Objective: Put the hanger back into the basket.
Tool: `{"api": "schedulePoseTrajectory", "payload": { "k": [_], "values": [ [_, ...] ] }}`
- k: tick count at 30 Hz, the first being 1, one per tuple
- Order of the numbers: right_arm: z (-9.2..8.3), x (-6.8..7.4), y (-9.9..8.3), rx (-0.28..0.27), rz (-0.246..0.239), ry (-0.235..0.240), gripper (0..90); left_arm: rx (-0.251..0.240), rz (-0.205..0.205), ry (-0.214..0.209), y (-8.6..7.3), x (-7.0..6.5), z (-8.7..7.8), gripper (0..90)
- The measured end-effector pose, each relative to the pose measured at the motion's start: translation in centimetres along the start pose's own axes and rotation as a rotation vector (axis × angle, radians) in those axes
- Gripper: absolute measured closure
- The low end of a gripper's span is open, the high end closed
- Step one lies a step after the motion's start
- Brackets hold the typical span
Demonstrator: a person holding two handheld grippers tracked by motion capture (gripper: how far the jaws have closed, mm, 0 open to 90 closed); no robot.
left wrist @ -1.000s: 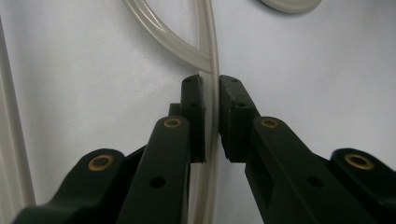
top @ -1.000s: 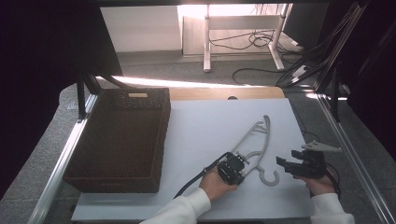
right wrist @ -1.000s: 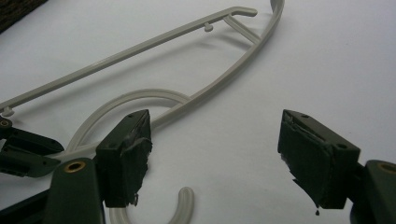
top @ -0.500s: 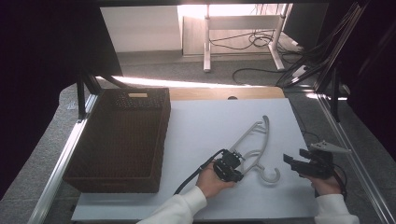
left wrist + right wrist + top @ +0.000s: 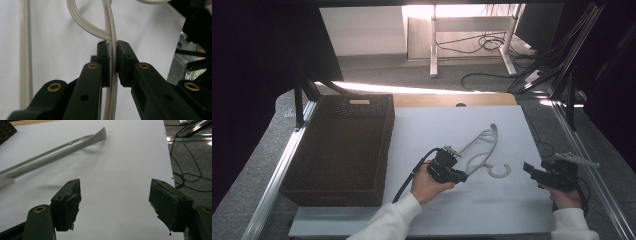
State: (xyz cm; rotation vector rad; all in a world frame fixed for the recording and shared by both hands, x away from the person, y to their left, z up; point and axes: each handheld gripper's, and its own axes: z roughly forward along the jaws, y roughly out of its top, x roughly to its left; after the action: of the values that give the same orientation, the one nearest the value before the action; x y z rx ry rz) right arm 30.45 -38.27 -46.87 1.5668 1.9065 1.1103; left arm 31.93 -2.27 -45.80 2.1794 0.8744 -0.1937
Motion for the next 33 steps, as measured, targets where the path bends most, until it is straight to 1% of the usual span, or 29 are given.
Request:
{"api": "schedulePoseTrajectory", "payload": {
  "k": [5,11,15,18,21,26,30,33],
  "values": [
    [0.0,-0.1,0.0,0.0,0.004,-0.003,26.1,-0.059,-0.016,-0.018,0.4,0.5,-1.9,82.1],
    [0.0,0.0,0.0,-0.001,0.003,-0.003,26.0,-0.115,-0.029,-0.029,0.8,0.9,-3.8,82.2],
    [0.1,0.0,0.0,0.0,0.003,-0.002,26.1,-0.135,-0.03,-0.032,0.9,1.3,-4.8,82.3],
    [0.0,0.0,0.0,-0.002,0.003,-0.003,26.1,-0.161,-0.039,-0.036,1.0,1.5,-5.6,82.3],
    [0.0,0.0,0.0,-0.005,0.003,-0.003,26.1,-0.186,-0.04,-0.033,1.1,1.7,-6.5,82.4],
    [0.0,0.0,0.0,-0.004,0.005,-0.002,26.1,-0.21,-0.044,-0.028,1.2,2.1,-7.7,82.5],
    [0.0,0.1,0.0,-0.012,0.002,-0.002,26.2,-0.22,-0.042,-0.014,1.3,2.4,-8.6,82.5],
    [0.0,0.1,0.0,-0.01,0.002,0.0,26.2,-0.24,-0.047,-0.019,1.3,2.5,-9.3,82.6]
  ]
}}
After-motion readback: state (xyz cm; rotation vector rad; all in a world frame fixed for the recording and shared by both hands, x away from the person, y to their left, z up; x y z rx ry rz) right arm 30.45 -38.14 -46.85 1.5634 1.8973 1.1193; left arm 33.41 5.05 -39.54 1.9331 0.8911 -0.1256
